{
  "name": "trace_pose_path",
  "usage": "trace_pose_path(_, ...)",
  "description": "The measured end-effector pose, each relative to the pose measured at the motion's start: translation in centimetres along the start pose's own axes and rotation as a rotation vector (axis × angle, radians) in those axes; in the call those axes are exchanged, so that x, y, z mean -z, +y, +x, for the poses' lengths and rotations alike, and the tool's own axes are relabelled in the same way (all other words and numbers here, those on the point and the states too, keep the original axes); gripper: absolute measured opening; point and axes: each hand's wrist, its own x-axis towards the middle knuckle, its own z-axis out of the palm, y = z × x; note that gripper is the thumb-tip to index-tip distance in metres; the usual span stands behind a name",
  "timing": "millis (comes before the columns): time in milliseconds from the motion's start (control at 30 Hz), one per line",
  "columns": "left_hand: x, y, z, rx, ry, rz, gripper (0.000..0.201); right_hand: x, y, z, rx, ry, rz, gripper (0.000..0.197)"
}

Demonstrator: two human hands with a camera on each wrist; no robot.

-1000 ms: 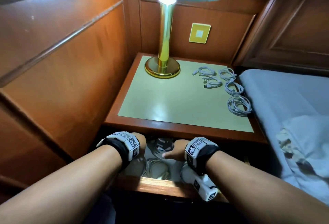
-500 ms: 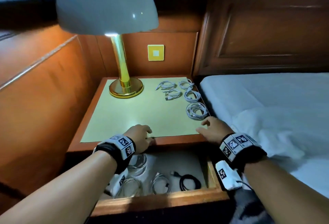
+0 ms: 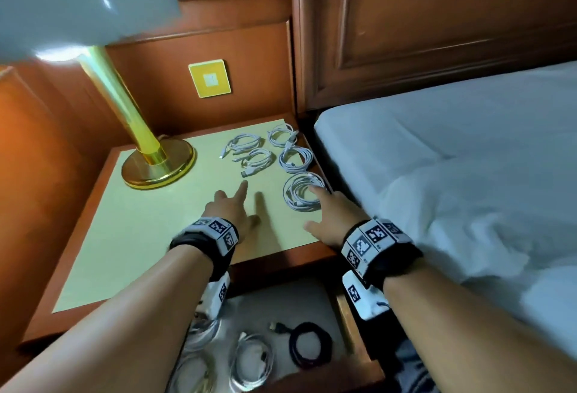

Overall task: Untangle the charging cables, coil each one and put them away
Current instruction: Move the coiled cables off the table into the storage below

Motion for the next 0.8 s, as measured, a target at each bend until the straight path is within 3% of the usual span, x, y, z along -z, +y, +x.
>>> trace_pose_path(167,1.8,2.3,4.8,0.049,-0.033,0.114,0.097,-0.6,0.6,0.9,0.014,-0.017,-0.025,0.077)
trace_pose_path(400,3.4,3.2,8.9,0.002,-0.083,0.160,0.114,-0.7,0.8,1.4,0.027,-0.047,-0.050,0.065)
trace_pose_path(500,3.7,3.2,9.3,-0.032,-0.080,0.203,0.103,-0.7,0.7,1.5,0.018,-0.048,-0.047,0.062)
trace_pose_path(633,3.2,3.1,8.3,-0.002,-0.041,0.075,0.093,-0.9,0.4,1.4,0.011,-0.022,-0.054,0.059)
trace_pose_path(800,2.2,0.4,5.6,0.003,0.047,-0.036,0.058,-1.5,-0.1,0.6,0.034,-0.007,-0.076,0.055)
